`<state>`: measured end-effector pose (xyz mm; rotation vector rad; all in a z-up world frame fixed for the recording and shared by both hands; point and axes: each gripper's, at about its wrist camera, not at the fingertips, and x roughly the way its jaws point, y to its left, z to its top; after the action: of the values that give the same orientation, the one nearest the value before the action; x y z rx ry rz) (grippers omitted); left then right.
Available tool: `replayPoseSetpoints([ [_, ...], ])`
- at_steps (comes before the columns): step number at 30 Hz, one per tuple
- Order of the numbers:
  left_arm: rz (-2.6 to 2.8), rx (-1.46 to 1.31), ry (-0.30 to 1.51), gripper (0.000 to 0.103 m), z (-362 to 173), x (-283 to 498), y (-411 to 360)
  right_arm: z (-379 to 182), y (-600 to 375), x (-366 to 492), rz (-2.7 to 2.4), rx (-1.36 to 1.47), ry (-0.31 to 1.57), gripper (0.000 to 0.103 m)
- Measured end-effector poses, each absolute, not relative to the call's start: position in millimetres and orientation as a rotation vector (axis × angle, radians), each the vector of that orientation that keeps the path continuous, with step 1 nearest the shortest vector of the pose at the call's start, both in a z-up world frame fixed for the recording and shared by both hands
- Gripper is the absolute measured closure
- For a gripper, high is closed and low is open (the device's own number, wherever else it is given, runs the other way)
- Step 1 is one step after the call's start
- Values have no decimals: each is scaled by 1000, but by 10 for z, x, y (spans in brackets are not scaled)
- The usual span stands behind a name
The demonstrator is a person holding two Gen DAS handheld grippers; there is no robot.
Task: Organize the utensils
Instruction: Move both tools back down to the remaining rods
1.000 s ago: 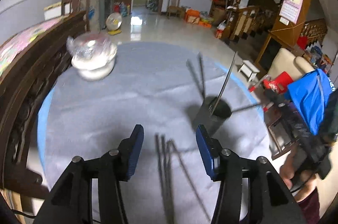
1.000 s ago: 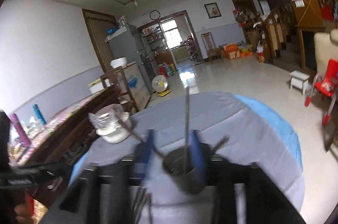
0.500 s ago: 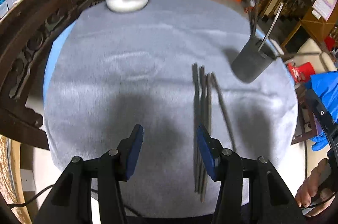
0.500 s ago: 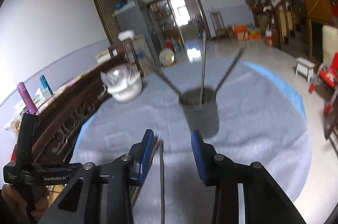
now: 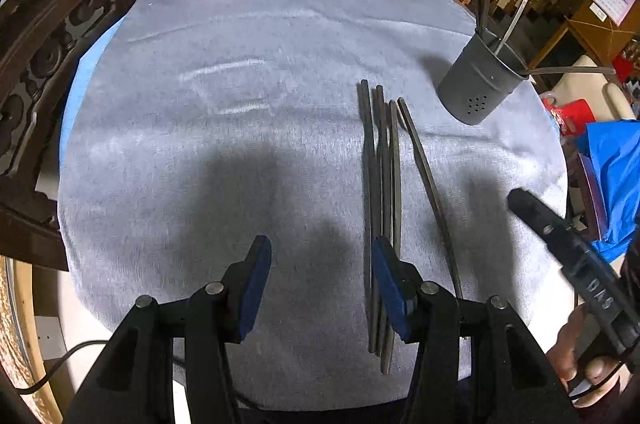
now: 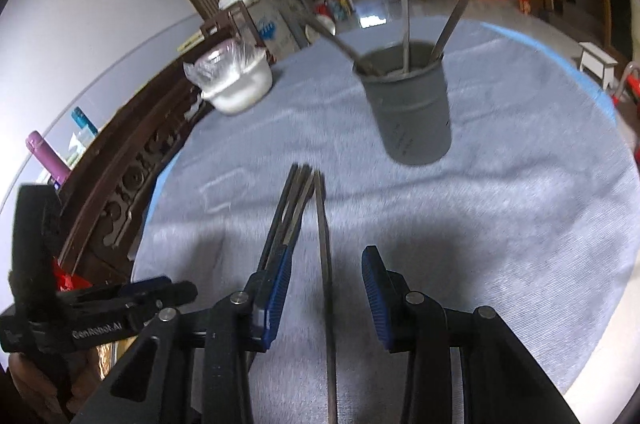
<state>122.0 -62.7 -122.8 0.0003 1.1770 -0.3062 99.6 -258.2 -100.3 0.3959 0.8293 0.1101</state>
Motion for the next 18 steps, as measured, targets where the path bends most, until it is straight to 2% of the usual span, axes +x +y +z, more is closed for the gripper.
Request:
replayPoseSetpoints([
  [13,-324,-47,1190,50,-1281,1338,-476,-1284,-2310,1545,148,351,985,82],
  [18,-371,-56,1182,63,-1259,1449,-481,-1447,-2248,1720,124,346,1033,95],
])
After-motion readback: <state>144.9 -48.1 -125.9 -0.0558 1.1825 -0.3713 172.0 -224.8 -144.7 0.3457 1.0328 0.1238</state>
